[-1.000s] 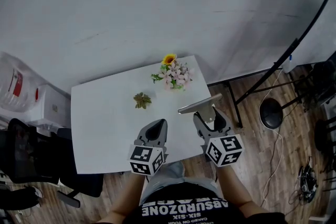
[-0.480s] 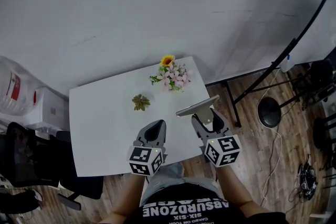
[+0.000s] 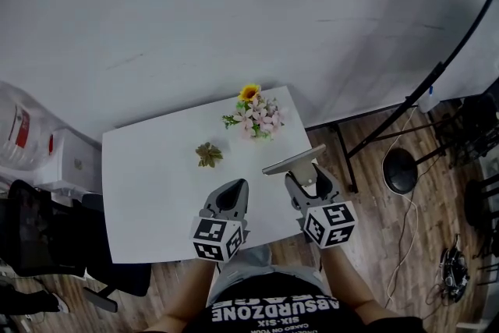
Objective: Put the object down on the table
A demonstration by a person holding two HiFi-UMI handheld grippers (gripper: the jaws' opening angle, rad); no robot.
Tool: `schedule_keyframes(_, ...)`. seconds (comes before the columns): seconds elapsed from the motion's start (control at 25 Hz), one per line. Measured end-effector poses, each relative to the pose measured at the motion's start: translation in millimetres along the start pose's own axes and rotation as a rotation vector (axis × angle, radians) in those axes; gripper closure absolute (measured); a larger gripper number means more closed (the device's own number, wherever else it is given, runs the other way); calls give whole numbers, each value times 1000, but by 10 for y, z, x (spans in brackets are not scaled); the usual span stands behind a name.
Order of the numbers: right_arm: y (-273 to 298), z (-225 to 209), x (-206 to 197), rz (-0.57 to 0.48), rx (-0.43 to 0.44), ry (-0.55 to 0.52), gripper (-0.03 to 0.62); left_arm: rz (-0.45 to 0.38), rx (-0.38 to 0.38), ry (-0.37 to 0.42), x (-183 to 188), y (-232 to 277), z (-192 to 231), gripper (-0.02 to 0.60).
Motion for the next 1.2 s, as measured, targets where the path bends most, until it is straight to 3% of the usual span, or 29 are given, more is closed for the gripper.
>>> schedule_keyframes(1.2, 371, -243, -216, 87, 6, -15, 310, 23, -5, 12, 82, 415, 150, 577)
Point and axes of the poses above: the fingertips, and each gripper's own axes: y forward along the fingers, z to its left, x out of its top, the point moved 4 cm from there along -y, backward along the fingers, and after that the axes turned 2 degrees about x, right-handed, at the moved point
